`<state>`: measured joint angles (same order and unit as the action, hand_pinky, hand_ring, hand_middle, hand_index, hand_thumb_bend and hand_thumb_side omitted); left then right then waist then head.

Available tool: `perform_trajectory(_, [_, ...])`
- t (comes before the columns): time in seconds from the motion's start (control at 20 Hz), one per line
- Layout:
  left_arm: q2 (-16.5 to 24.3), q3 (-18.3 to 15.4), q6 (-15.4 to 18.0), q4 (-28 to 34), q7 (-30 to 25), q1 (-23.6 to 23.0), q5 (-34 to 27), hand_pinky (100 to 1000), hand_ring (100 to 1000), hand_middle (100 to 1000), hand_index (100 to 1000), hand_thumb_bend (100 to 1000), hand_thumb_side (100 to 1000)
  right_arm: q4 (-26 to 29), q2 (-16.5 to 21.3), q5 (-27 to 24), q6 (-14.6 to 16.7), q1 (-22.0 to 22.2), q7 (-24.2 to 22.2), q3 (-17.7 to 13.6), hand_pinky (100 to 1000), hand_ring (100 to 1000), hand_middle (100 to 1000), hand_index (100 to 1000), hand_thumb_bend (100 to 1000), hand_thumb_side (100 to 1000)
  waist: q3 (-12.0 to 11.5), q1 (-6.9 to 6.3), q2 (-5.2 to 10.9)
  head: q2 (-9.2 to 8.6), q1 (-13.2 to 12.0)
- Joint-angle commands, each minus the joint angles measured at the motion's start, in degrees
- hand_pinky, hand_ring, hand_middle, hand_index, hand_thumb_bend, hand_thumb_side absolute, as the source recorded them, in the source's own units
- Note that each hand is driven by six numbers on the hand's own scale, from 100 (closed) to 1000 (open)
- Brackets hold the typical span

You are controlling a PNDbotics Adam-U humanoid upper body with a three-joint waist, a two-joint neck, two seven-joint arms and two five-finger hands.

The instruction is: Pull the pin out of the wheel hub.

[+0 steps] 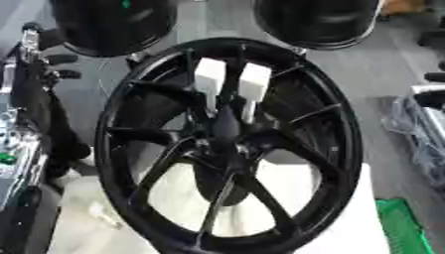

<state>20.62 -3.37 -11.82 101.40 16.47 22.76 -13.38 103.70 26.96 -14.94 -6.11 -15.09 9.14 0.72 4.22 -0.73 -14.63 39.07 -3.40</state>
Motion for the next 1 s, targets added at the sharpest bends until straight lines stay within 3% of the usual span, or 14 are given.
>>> perform_trajectory(0.05, [0.92,-0.22,0.07,0.89,0.03,0.85,-0.01,563,642,723,752,100,801,0.76,1.33,0.11,-0.06,-0.48,0.01,-0.40,755,643,740,851,100,775,0.02,0.02,1.13,-0.86,0.04])
perform_trajectory(0.6, [1.37,-0.71,0.22,1.14,0.38,0.71,0.11,562,642,723,751,100,802,0.96,1.68,1.17,0.39,-2.12,-1.94,0.08,772,692,785,872,100,766,-0.42,0.40,0.47,-1.53,-0.29])
perform_trajectory(0.8, [1.77,-0.78,0.16,1.00,0.42,0.27,0.25,562,642,723,752,100,802,1.81,4.15,0.24,0.68,-3.38,-2.12,0.33,780,713,799,875,100,727,0.05,0.71,0.60,-1.19,-0.44])
perform_trajectory(1.0, [2.36,-0.96,0.16,0.79,0.57,-0.27,0.45,562,643,724,752,100,800,2.83,9.18,-2.02,0.94,-6.17,-3.12,1.10,783,719,800,875,100,695,0.77,1.24,1.23,-0.60,-0.66])
